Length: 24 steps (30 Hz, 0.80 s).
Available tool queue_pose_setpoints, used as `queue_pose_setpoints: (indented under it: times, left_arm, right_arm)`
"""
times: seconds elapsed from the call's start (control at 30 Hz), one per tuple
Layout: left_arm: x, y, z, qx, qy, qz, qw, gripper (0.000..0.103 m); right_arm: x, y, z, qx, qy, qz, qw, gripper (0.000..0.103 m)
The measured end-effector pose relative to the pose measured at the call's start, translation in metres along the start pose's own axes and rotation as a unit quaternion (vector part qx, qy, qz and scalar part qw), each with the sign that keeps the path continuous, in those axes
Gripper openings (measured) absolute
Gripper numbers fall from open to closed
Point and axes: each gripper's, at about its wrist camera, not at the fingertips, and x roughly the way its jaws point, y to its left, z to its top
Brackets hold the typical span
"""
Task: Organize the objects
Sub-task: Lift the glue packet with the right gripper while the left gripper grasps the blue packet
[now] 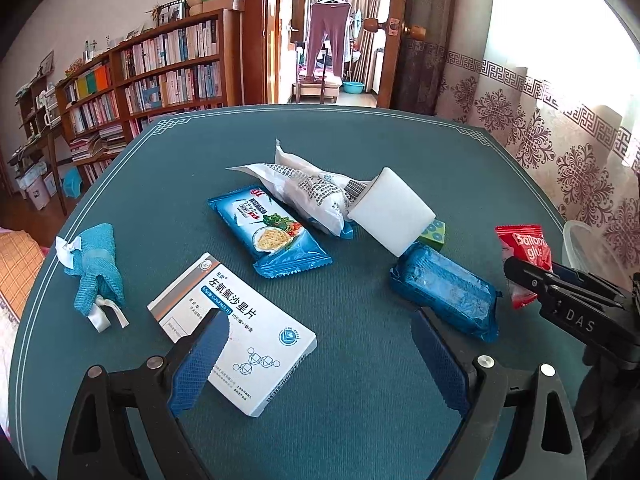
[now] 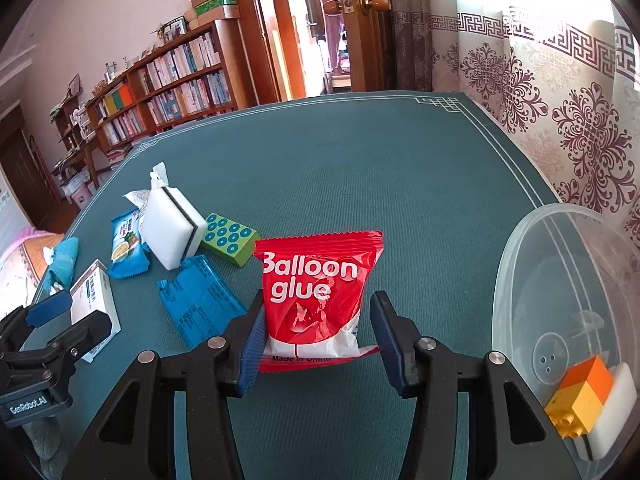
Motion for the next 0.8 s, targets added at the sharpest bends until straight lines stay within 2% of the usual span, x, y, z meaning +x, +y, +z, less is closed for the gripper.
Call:
queue_pose_setpoints:
  times: [0.23, 0.43, 0.6, 0.8]
  left_arm:
    - [-0.001, 0.004, 0.001, -0.004, -0.001, 0.008, 1.0000, 0.095]
    - [-0.001, 0.006, 0.003, -0.007, -0.002, 0.011, 0.9999, 0.095]
    - [-0.001, -0.008, 0.003, 0.007, -0.002, 0.001, 1.0000, 0.095]
    - [0.005, -0.037, 0.005, 0.031, 0.007, -0.020, 0.9993, 0.095]
  right_arm:
    - [0.012, 0.023, -0.002, -0.064, 0.007, -0.026, 0.998, 0.052]
    - [0.009, 0.036, -0.025, -0.086, 0.040, 0.019, 0.995, 0.051]
    - [-0.012, 0.028, -0.033, -0.060, 0.042, 0.044, 0.996, 0.051]
    - [-0.044, 0.012, -0.039, -0.043, 0.017, 0.038, 0.998, 0.052]
